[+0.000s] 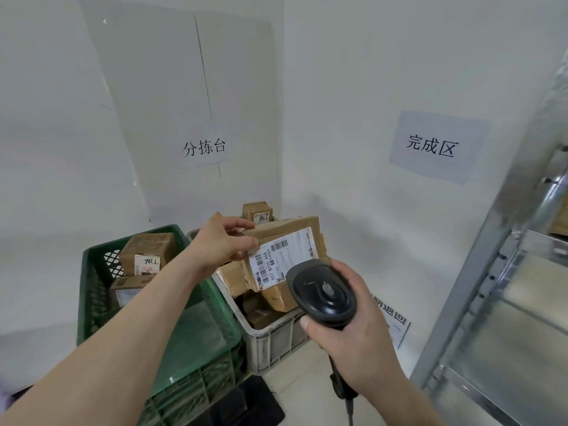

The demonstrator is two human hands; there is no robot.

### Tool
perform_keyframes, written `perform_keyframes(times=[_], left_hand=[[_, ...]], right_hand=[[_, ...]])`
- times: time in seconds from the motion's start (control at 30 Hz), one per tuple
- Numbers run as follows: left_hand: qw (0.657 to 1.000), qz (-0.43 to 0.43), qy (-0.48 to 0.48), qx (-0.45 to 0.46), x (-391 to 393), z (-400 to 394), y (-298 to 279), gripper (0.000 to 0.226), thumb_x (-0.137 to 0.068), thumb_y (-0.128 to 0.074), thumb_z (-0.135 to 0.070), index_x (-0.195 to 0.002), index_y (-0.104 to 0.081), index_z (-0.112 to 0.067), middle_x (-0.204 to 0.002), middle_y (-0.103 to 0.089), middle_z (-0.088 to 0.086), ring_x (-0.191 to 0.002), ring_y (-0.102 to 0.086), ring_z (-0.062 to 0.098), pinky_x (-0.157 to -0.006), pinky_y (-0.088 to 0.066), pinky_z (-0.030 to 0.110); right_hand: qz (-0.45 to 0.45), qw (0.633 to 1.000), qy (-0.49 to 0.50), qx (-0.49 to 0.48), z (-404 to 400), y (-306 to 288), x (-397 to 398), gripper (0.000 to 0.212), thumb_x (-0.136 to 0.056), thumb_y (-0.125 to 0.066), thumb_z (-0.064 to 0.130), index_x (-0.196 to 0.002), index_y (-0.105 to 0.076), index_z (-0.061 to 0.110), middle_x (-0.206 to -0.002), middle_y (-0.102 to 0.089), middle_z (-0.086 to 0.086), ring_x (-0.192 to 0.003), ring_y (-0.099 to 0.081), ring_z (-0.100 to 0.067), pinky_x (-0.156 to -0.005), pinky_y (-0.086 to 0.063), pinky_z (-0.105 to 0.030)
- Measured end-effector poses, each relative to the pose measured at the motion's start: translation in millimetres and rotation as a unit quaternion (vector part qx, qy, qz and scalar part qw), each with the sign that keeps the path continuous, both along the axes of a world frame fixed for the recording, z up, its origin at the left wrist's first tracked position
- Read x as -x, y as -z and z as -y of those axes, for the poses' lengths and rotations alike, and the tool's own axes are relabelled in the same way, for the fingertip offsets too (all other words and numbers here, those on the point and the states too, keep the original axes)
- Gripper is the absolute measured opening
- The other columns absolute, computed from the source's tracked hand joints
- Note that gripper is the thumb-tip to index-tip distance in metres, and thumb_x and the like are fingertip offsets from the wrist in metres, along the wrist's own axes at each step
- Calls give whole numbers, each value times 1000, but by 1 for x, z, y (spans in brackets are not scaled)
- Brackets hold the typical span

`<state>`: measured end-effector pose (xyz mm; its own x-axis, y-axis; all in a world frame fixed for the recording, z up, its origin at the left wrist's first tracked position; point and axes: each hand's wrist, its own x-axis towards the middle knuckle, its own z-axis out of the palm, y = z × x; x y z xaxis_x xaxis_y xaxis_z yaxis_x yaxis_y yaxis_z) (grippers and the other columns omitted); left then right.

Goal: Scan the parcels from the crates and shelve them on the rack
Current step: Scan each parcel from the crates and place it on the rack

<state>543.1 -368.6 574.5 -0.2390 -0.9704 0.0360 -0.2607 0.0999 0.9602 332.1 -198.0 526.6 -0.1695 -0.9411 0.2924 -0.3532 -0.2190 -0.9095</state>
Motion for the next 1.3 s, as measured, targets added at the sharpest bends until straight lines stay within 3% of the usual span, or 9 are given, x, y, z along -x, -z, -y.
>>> perform_keyframes(times=[0.13,0.33,0.53,0.7,0.83,0.9,1.03,1.13,1.3], left_hand=[[1000,-23,15,1,-4,-9,4,39,-79,-78,5,-112,-64,-9,-106,-60,19,-82,-63,30,-79,-59,43],[998,-22,52,-12,-21,-27,13,40,-79,-77,6,-113,-64,-11,-106,-58,17,-82,-61,32,-87,-57,54],[996,-43,78,-19,-35,-38,19,38,-80,-77,6,-111,-65,-13,-102,-57,13,-79,-61,30,-77,-59,39],[989,-105,80,-62,-31,-44,23,51,-75,-73,13,-120,-54,-3,-110,-54,17,-86,-62,34,-92,-55,57],[960,-249,56,-118,-10,-52,25,84,-53,-69,5,-131,-40,-8,-124,-52,19,-85,-68,28,-89,-58,52],[944,-295,66,-134,4,-53,29,97,-51,-70,7,-140,-35,-13,-127,-54,22,-92,-69,31,-85,-60,49],[919,-332,120,-172,39,-65,35,110,-50,-72,12,-150,-31,-11,-127,-61,25,-96,-72,36,-72,-63,42],[904,-350,156,-188,72,-83,37,94,-52,-68,14,-141,-42,2,-106,-73,21,-86,-75,33,-66,-63,38],[909,-324,181,-188,130,-113,35,91,-53,-74,10,-139,-43,4,-121,-69,26,-106,-70,41,-88,-61,47]], right_hand=[[10,999,42,-1,-18,0,-15,90,-70,-93,12,-143,-47,38,-123,-64,26,-116,-57,12,-105,-46,-15],[11,997,75,-13,-46,-2,-44,89,-72,-92,12,-139,-45,47,-114,-56,44,-113,-57,8,-94,-59,-48],[-3,995,96,-7,-71,1,-66,90,-71,-92,12,-141,-44,44,-114,-53,47,-112,-53,18,-96,-59,-40],[-11,994,112,1,-85,5,-69,88,-72,-92,12,-135,-44,50,-113,-55,48,-111,-53,21,-91,-44,-1],[19,988,153,0,-96,7,-66,87,-70,-93,17,-135,-47,52,-120,-57,39,-112,-63,-3,-94,-60,-44],[34,984,174,7,-100,7,-60,88,-67,-92,19,-134,-48,54,-121,-60,35,-109,-68,-12,-91,-59,-52],[56,979,194,12,-116,4,-43,88,-70,-91,8,-135,-49,51,-116,-60,39,-108,-68,-10,-94,-58,-52],[60,974,218,4,-134,4,-26,88,-71,-91,10,-135,-48,53,-116,-60,40,-110,-66,-2,-96,-58,-50],[62,964,257,16,-171,3,11,85,-71,-90,7,-132,-49,49,-113,-60,41,-109,-63,7,-99,-55,-25]])
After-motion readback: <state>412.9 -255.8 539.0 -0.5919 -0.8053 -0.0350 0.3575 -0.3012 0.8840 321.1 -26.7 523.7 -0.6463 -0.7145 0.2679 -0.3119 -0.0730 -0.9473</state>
